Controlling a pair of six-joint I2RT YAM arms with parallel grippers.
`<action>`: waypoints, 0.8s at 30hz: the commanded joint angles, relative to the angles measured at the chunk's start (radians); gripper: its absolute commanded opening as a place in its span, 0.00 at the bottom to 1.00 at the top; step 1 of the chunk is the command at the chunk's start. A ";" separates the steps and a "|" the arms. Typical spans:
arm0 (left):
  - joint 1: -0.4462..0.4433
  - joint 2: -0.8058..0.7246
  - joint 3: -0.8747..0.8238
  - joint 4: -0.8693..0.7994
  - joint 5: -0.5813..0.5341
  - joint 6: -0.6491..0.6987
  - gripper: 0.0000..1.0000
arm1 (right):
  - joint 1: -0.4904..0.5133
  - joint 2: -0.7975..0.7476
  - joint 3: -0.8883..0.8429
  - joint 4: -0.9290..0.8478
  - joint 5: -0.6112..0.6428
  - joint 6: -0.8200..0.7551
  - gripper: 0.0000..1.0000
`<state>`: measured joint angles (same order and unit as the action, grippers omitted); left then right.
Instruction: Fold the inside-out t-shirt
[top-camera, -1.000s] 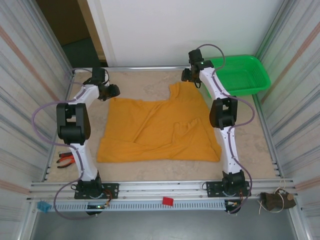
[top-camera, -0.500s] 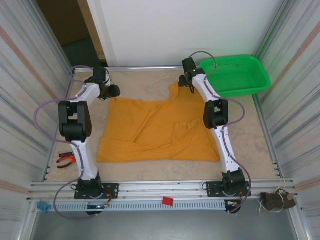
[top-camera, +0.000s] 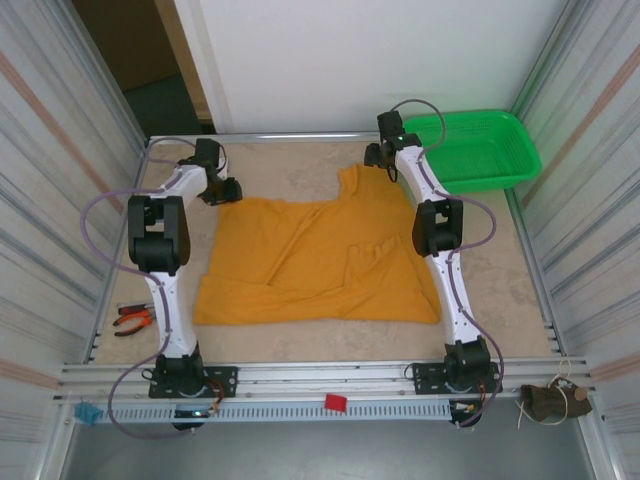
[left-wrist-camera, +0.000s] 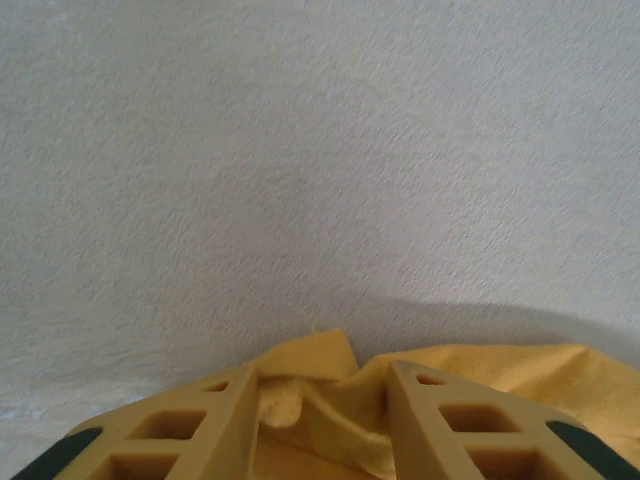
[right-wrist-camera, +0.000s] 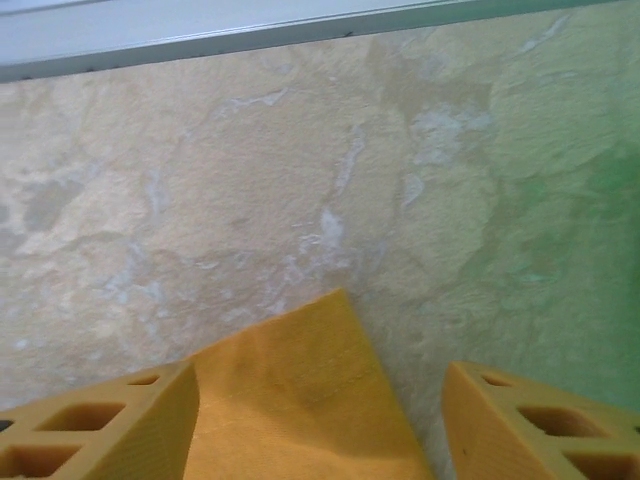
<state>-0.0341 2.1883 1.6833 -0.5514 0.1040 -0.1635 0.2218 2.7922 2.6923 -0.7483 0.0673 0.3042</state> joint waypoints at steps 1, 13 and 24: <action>-0.002 0.009 0.022 -0.030 -0.007 -0.007 0.22 | -0.002 0.040 0.042 -0.023 -0.121 0.042 0.56; 0.012 -0.042 -0.004 -0.002 0.019 -0.022 0.00 | 0.002 0.025 0.033 -0.049 -0.170 0.051 0.00; 0.060 -0.188 0.002 0.074 0.153 -0.109 0.00 | -0.065 -0.278 -0.109 0.038 -0.291 0.170 0.00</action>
<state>0.0158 2.0914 1.6817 -0.5144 0.2085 -0.2375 0.1871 2.6732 2.6003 -0.7544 -0.1513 0.4114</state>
